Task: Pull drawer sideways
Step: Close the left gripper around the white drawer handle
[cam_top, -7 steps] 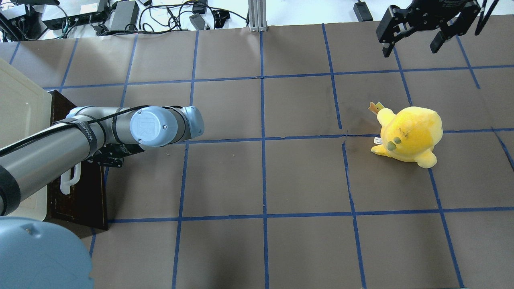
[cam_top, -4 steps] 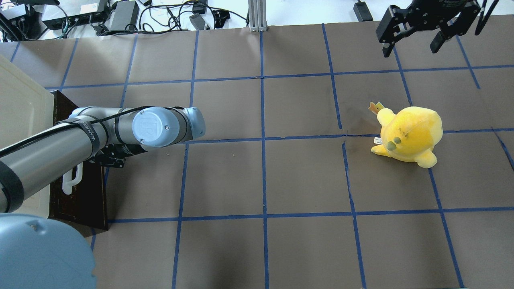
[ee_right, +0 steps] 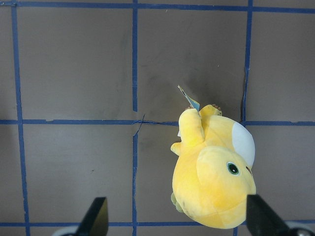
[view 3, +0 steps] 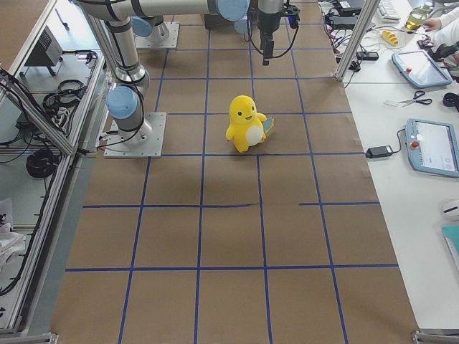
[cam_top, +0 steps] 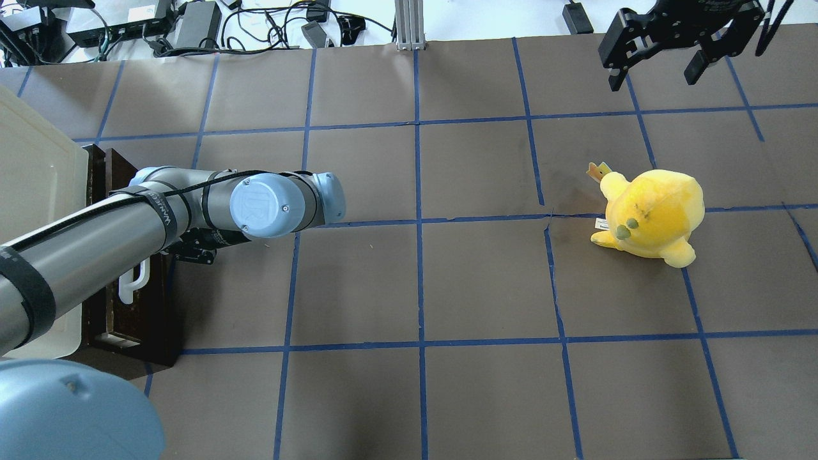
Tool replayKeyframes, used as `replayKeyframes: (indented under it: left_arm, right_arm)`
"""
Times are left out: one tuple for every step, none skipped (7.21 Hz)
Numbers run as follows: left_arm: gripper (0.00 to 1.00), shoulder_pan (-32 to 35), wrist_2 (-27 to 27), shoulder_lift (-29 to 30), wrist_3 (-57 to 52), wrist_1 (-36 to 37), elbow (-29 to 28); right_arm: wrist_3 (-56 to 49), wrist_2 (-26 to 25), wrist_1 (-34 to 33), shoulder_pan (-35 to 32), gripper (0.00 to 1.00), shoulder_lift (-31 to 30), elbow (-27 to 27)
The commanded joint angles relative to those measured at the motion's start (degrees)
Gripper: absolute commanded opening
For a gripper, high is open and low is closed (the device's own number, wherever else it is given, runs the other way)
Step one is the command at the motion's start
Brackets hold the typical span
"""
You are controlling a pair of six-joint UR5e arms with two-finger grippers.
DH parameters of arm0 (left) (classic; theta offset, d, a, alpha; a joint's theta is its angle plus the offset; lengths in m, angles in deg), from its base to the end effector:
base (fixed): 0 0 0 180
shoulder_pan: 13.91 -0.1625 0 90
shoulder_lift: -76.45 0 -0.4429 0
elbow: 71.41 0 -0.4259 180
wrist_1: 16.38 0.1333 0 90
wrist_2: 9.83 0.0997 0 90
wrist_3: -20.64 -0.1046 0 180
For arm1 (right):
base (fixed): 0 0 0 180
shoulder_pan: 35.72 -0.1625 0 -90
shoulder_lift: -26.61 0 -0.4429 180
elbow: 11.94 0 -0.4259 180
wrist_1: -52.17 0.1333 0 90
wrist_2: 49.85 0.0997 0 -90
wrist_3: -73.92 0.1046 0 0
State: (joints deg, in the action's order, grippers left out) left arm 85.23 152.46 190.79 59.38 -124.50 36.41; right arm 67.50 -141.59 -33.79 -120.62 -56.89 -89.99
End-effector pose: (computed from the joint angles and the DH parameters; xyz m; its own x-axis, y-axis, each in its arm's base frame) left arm -0.1158 -0.5081 0.1778 -0.1810 0.3685 -0.9118 -0.0443 0.9232 0.3819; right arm 0.0784 -0.5856 0.5409 -0.9992 -0.0223 0.0329 -0.0230 0.9995 -0.0211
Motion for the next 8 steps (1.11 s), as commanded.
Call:
replayKeyframes:
  left_arm:
    - [0.04,1.8,0.0,0.0,0.0,0.2,-0.3]
    - [0.05,2.8,0.0,0.0,0.0,0.2,-0.6]
    - [0.05,3.6,-0.1,0.2,-0.1,0.2,-1.0]
    - [0.05,4.4,-0.6,0.3,-0.2,0.1,-1.6]
    - [0.05,5.8,-1.9,0.7,-0.8,0.1,-2.9]
    - [0.05,6.6,-3.7,1.1,-0.9,-0.3,-4.8]
    - [0.05,7.2,-4.2,1.7,-0.9,-0.4,-5.3]
    - [0.06,7.9,-4.3,1.9,-0.9,-0.4,-5.7]
  right_arm:
    - [0.0,0.0,0.0,0.0,1.0,0.0,0.0]
    - [0.0,0.0,0.0,0.0,1.0,0.0,0.0]
    - [0.0,0.0,0.0,0.0,1.0,0.0,0.0]
    - [0.0,0.0,0.0,0.0,1.0,0.0,0.0]
    - [0.0,0.0,0.0,0.0,1.0,0.0,0.0]
    - [0.0,0.0,0.0,0.0,1.0,0.0,0.0]
    - [0.0,0.0,0.0,0.0,1.0,0.0,0.0]
    - [0.0,0.0,0.0,0.0,1.0,0.0,0.0]
